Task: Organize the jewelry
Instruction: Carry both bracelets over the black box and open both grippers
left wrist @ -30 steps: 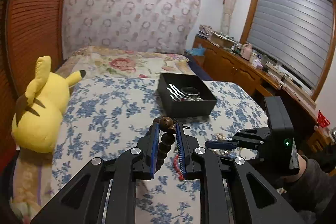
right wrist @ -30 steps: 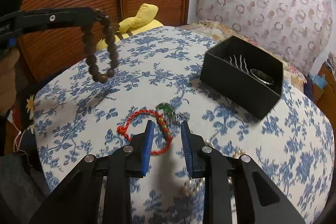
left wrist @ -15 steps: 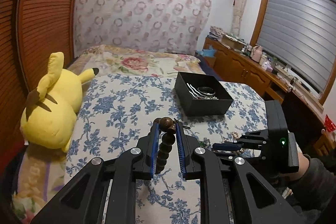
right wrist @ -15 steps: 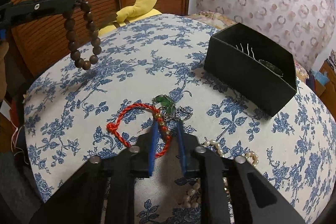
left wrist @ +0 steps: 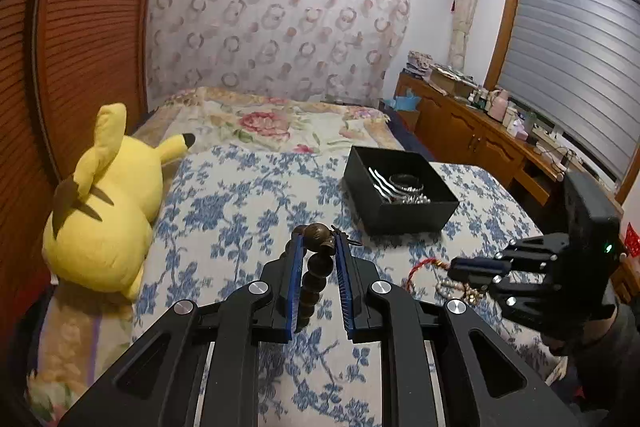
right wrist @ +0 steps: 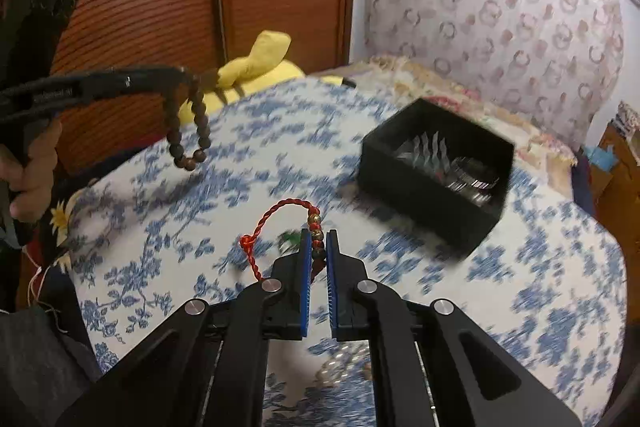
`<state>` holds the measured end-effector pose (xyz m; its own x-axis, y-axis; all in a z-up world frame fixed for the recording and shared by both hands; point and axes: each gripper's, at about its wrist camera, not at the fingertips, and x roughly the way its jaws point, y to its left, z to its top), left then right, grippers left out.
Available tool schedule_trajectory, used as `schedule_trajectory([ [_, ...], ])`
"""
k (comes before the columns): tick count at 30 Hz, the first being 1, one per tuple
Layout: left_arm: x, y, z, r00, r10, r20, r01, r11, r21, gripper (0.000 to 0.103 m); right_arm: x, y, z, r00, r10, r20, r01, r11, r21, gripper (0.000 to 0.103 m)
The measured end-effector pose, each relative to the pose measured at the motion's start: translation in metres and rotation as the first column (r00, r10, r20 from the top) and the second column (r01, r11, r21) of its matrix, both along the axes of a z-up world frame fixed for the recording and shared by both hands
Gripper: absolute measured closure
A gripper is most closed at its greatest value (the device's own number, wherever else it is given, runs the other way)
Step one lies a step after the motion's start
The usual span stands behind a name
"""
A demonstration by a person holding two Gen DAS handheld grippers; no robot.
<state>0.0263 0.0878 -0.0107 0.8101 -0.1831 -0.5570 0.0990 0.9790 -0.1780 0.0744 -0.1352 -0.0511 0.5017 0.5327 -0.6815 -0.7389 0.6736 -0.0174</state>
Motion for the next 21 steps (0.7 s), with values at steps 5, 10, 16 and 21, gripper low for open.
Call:
schedule_trajectory([
  [5, 0.012, -0.008, 0.009, 1.0, -0.02, 0.024, 0.02, 1.0, 0.01, 0.088, 0.017, -0.015, 0.019, 0.998, -0.045, 0.049, 0.044, 0.999, 0.017, 0.095],
  [10, 0.028, -0.024, 0.015, 0.998, -0.052, 0.038, 0.052, 0.998, 0.018, 0.088, 0.041, -0.033, 0.032, 0.988, -0.121, 0.093, 0.117, 0.992, 0.045, 0.095],
  [16, 0.045, -0.046, 0.017, 0.995, -0.093, 0.048, 0.091, 0.995, 0.03, 0.088, 0.075, -0.049, 0.031, 0.973, -0.207, 0.103, 0.2, 0.977, 0.075, 0.095],
  [21, 0.058, -0.061, 0.02, 0.992, -0.117, 0.05, 0.115, 0.993, 0.036, 0.088, 0.101, -0.053, 0.021, 0.965, -0.249, 0.077, 0.241, 0.966, 0.094, 0.095],
])
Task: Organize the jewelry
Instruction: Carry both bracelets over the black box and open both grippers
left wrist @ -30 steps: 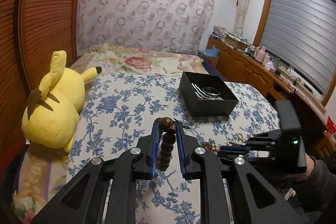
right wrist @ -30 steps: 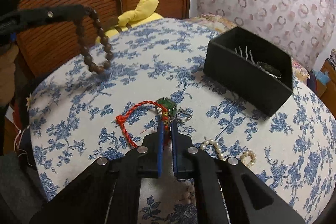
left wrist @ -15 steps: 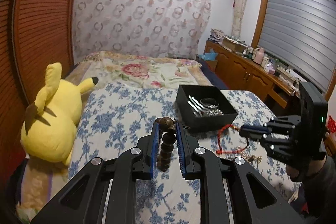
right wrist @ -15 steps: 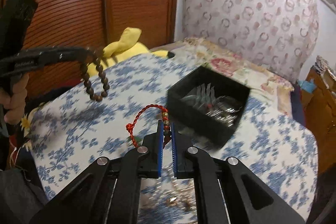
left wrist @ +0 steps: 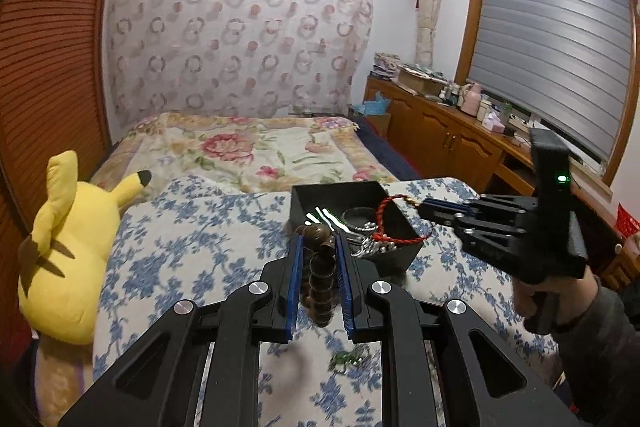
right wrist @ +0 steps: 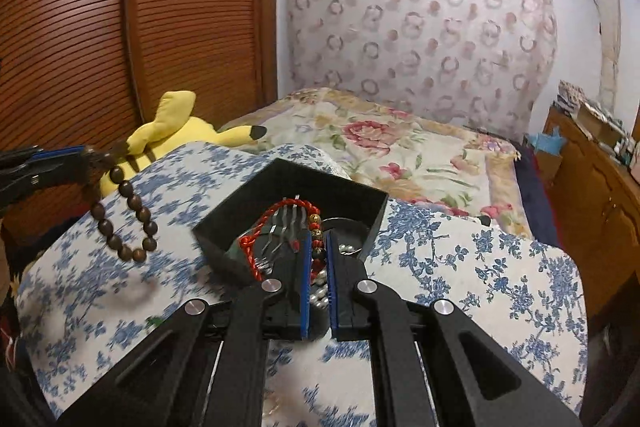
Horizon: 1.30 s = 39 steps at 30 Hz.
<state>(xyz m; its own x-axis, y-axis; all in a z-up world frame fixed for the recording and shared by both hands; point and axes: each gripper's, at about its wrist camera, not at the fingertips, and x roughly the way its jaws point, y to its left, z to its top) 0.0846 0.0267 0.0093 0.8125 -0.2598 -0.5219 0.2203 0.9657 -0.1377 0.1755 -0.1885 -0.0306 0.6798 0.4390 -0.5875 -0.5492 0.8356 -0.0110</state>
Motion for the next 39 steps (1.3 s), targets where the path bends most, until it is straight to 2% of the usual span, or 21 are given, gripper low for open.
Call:
schedule_trajectory([
  [7, 0.017, -0.012, 0.007, 1.0, -0.003, 0.002, 0.003, 1.0, 0.021, 0.088, 0.023, 0.007, -0.011, 1.0, -0.005, -0.022, 0.006, 1.0, 0.005, 0.095],
  [12, 0.036, -0.014, 0.009, 1.0, -0.006, -0.009, 0.006, 1.0, 0.005, 0.088, 0.033, 0.011, -0.016, 0.999, 0.014, -0.035, -0.014, 1.0, 0.017, 0.094],
  [14, 0.045, -0.017, 0.008, 1.0, -0.02, -0.008, 0.02, 1.0, -0.01, 0.088, 0.037, 0.012, -0.017, 0.999, 0.019, -0.033, -0.018, 1.0, 0.013, 0.083],
  [15, 0.05, -0.019, 0.007, 1.0, -0.025, -0.014, 0.025, 1.0, -0.006, 0.088, 0.038, 0.011, -0.017, 0.999, 0.017, -0.038, -0.017, 1.0, 0.011, 0.071],
  [16, 0.053, -0.022, 0.007, 0.999, -0.029, -0.013, 0.029, 1.0, -0.002, 0.088, 0.04, 0.008, -0.017, 0.999, 0.022, -0.044, -0.02, 1.0, 0.024, 0.063],
  [17, 0.057, -0.025, 0.007, 0.999, -0.036, -0.007, 0.036, 0.999, 0.007, 0.088, 0.04, 0.007, -0.016, 0.999, 0.024, -0.048, -0.022, 0.999, 0.037, 0.062],
  [24, 0.077, -0.035, 0.006, 0.999, -0.05, -0.012, 0.05, 0.999, 0.019, 0.088, 0.026, -0.011, -0.012, 1.0, 0.003, -0.029, -0.001, 0.997, 0.075, 0.062],
  [35, 0.102, -0.054, -0.018, 0.995, -0.066, -0.068, 0.07, 0.996, 0.048, 0.087, -0.01, -0.021, -0.003, 1.0, 0.018, 0.022, -0.019, 0.999, 0.045, 0.062],
  [36, 0.103, -0.055, -0.018, 0.996, -0.058, -0.068, 0.062, 0.996, 0.056, 0.086, -0.012, -0.022, -0.002, 1.0, 0.018, 0.024, -0.019, 0.999, 0.048, 0.062],
  [38, 0.102, -0.054, -0.018, 0.996, -0.051, -0.069, 0.055, 0.997, 0.061, 0.075, -0.018, -0.025, -0.002, 0.999, 0.019, 0.026, -0.02, 0.998, 0.059, 0.062],
  [39, 0.101, -0.053, -0.018, 0.997, -0.046, -0.067, 0.05, 0.997, 0.063, 0.074, -0.019, -0.027, -0.002, 0.999, 0.018, 0.026, -0.02, 0.998, 0.062, 0.062],
])
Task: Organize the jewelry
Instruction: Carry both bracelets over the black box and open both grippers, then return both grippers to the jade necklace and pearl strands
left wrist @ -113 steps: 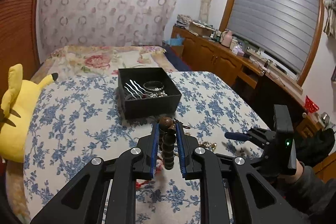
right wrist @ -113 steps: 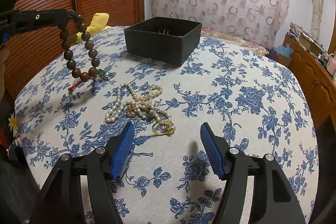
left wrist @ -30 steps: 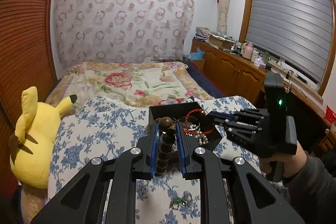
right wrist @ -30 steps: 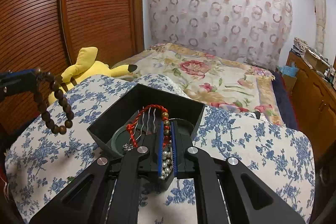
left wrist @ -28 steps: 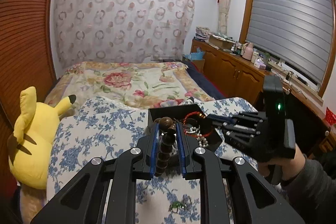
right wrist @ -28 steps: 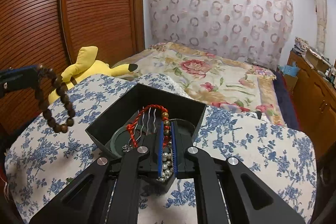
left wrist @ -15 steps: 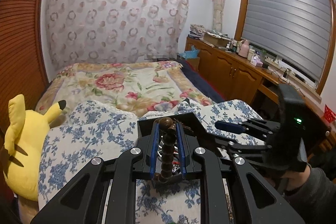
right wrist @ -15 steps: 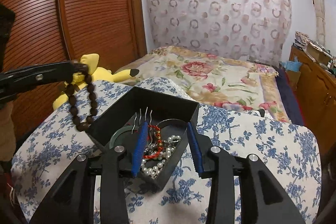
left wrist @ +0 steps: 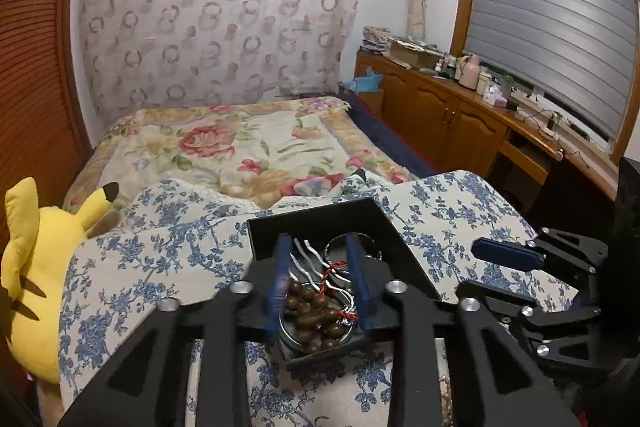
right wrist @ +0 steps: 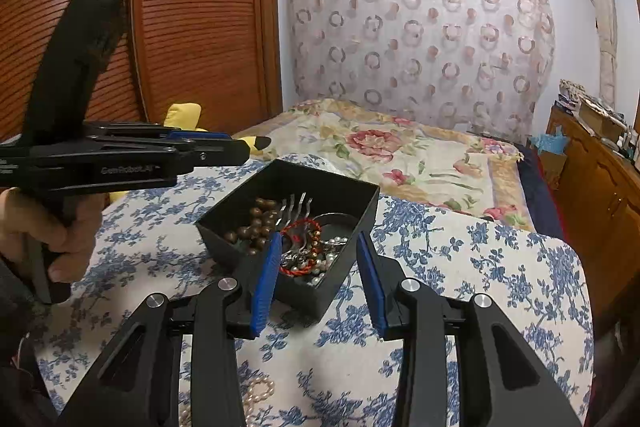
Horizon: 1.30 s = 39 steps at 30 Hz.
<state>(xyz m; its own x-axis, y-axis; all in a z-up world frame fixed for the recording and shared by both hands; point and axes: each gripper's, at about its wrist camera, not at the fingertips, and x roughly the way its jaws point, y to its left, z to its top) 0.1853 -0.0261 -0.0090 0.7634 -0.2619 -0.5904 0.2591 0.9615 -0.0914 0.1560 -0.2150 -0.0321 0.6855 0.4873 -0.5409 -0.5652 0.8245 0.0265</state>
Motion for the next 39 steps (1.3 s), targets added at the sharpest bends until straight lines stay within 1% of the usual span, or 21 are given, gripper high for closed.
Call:
schedule_trajectory([
  [3, -0.007, 0.006, -0.001, 1.0, 0.012, -0.006, -0.012, 1.0, 0.005, 0.071, -0.009, -0.002, -0.002, 1.0, -0.001, 0.0, 0.001, 1.0, -0.006, 0.062],
  [5, -0.015, 0.012, -0.003, 1.0, 0.021, -0.009, -0.021, 1.0, 0.001, 0.062, -0.015, -0.006, -0.004, 1.0, -0.001, -0.007, 0.001, 1.0, -0.007, 0.062],
  [6, -0.02, 0.015, -0.005, 1.0, 0.025, -0.013, -0.025, 1.0, 0.004, 0.061, -0.019, -0.008, -0.006, 1.0, -0.002, -0.018, 0.002, 1.0, -0.005, 0.062],
  [8, -0.031, 0.02, -0.01, 0.999, 0.028, -0.021, -0.028, 0.999, 0.015, 0.06, -0.027, -0.009, -0.01, 1.0, -0.003, -0.031, 0.003, 1.0, -0.006, 0.062],
  [12, -0.059, 0.029, -0.032, 0.998, 0.014, -0.066, -0.012, 1.0, 0.028, 0.06, -0.045, -0.012, -0.026, 0.999, -0.032, -0.044, 0.029, 0.997, -0.066, 0.062],
  [15, -0.075, 0.033, -0.049, 0.995, 0.014, -0.103, -0.01, 0.999, 0.042, 0.06, -0.054, -0.019, -0.036, 0.997, -0.039, -0.064, 0.034, 0.997, -0.071, 0.062],
  [22, -0.097, 0.039, -0.064, 0.99, 0.007, -0.14, 0.001, 0.998, 0.058, 0.061, -0.072, -0.026, -0.043, 0.995, -0.029, -0.094, 0.023, 0.997, -0.071, 0.062],
  [28, -0.109, 0.035, -0.074, 0.986, -0.03, -0.166, 0.044, 0.996, 0.079, 0.063, -0.087, -0.028, -0.054, 0.992, -0.037, -0.124, 0.025, 0.995, -0.097, 0.062],
  [30, -0.11, 0.033, -0.076, 0.985, -0.038, -0.171, 0.052, 0.995, 0.08, 0.067, -0.092, -0.03, -0.054, 0.991, -0.037, -0.13, 0.026, 0.996, -0.089, 0.062],
  [35, -0.104, 0.028, -0.081, 0.981, -0.048, -0.188, 0.066, 0.994, 0.092, 0.074, -0.103, -0.029, -0.059, 0.989, -0.038, -0.145, 0.022, 0.993, -0.113, 0.062],
  [39, -0.097, 0.023, -0.087, 0.977, -0.052, -0.206, 0.076, 0.991, 0.11, 0.074, -0.108, -0.028, -0.064, 0.987, -0.039, -0.157, 0.021, 0.994, -0.112, 0.062],
])
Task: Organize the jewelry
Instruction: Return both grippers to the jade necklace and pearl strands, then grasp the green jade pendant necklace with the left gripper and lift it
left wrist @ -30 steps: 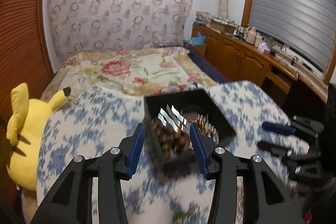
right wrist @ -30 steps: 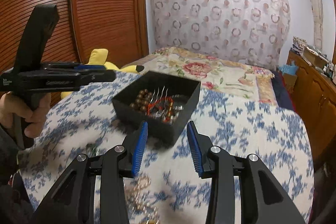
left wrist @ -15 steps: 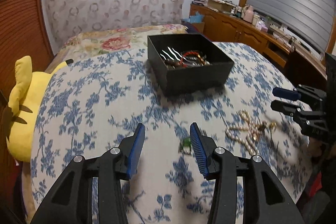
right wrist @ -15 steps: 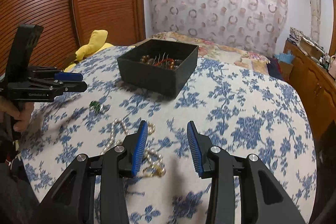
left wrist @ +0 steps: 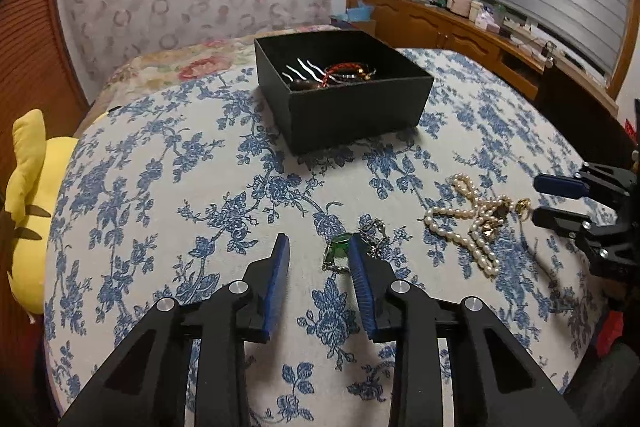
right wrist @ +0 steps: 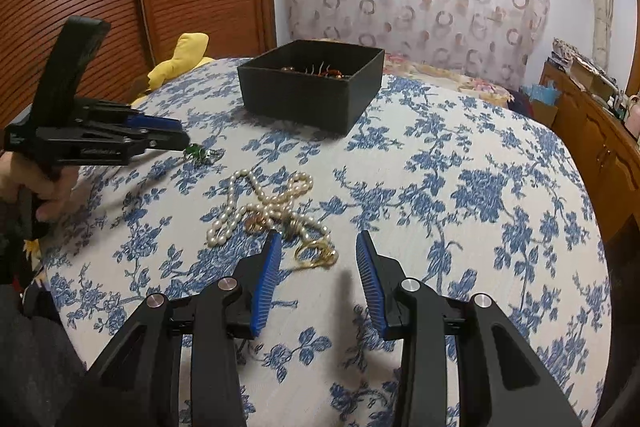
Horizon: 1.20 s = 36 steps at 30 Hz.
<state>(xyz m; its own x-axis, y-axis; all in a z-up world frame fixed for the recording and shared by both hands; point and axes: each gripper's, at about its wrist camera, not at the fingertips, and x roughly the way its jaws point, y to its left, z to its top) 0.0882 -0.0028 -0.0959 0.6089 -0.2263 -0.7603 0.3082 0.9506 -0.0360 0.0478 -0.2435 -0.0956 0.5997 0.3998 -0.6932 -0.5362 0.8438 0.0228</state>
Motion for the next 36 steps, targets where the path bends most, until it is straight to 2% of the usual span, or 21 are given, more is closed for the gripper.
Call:
schedule_trajectory([
  [13, 0.012, -0.011, -0.009, 1.0, -0.022, -0.021, 0.022, 1.0, 0.009, 0.075, -0.006, 0.001, -0.003, 1.0, 0.01, 0.003, -0.01, 1.0, 0.009, 0.062],
  [15, 0.013, -0.013, -0.009, 0.999, -0.027, -0.02, 0.027, 1.0, 0.001, 0.08, -0.006, 0.001, -0.003, 1.0, 0.011, 0.003, -0.011, 1.0, 0.008, 0.062],
  [17, 0.013, -0.014, -0.009, 0.999, -0.041, -0.024, 0.041, 0.999, -0.018, 0.091, -0.005, 0.002, -0.003, 1.0, 0.011, 0.003, -0.011, 1.0, 0.007, 0.062],
  [21, 0.011, -0.016, -0.009, 0.999, -0.047, -0.02, 0.047, 0.999, -0.022, 0.095, -0.005, 0.002, -0.003, 1.0, 0.012, 0.002, -0.012, 1.0, 0.01, 0.062],
  [23, 0.008, -0.015, -0.006, 0.999, -0.045, -0.013, 0.044, 0.998, -0.037, 0.103, -0.004, 0.002, -0.003, 1.0, 0.013, 0.0, -0.013, 1.0, 0.011, 0.062],
  [31, -0.006, -0.009, 0.013, 0.999, -0.027, 0.027, 0.029, 0.996, -0.079, 0.103, -0.003, 0.002, -0.002, 1.0, 0.019, -0.001, -0.019, 1.0, 0.011, 0.062],
  [36, -0.001, -0.008, 0.014, 1.0, -0.013, 0.021, 0.014, 0.997, -0.076, 0.103, -0.003, 0.002, -0.003, 1.0, 0.019, -0.002, -0.019, 1.0, 0.01, 0.062],
])
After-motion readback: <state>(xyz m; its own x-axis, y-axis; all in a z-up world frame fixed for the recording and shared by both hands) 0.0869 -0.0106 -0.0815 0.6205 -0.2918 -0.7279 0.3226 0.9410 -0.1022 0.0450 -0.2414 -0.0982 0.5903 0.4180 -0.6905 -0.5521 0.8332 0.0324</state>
